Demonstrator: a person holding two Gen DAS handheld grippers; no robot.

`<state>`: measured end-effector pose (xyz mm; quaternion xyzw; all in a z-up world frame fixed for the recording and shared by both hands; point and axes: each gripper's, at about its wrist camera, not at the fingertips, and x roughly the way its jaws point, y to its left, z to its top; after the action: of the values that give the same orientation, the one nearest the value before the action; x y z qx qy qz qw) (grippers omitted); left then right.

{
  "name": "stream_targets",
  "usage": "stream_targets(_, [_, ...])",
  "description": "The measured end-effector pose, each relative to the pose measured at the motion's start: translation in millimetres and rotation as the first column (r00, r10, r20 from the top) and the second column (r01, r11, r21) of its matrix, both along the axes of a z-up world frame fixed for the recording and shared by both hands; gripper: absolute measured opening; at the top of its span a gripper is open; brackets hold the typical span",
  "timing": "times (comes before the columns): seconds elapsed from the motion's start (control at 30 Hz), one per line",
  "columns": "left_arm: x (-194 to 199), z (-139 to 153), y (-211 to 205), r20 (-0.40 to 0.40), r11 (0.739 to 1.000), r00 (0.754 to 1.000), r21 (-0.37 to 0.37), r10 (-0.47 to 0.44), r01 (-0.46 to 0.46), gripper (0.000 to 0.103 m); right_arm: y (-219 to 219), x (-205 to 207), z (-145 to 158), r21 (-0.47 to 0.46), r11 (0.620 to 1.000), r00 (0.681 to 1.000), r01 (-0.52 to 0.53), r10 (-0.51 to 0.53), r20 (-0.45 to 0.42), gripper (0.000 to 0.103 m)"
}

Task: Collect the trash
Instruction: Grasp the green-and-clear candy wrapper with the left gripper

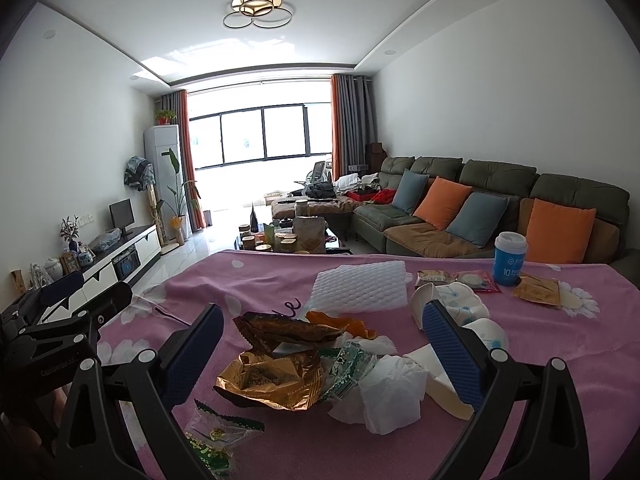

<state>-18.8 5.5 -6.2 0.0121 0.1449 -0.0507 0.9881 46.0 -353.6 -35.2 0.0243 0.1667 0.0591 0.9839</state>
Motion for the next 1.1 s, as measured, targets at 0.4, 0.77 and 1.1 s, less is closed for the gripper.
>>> stream_targets(0.4, [6, -32, -30, -0.211, 0.927, 0.904, -0.051, -0.373, 0.371, 0.097, -17, 17, -24, 0.035, 0.998, 0.984, -0.043, 0.048, -0.172, 0.078])
stream_targets(0.77, [8, -70, -60, -0.359, 0.849, 0.777, -0.099, -0.517, 0.519, 0.056, -14, 34, -37, 0.104, 0.990, 0.959, -0.092, 0.116, -0.260, 0.044])
stream_targets(1.1, [8, -68, -44, -0.366, 0.830, 0.747, -0.186, -0.555, 0.525, 0.012, -23, 37, -34, 0.145, 0.983, 0.951, -0.115, 0.151, -0.269, 0.013])
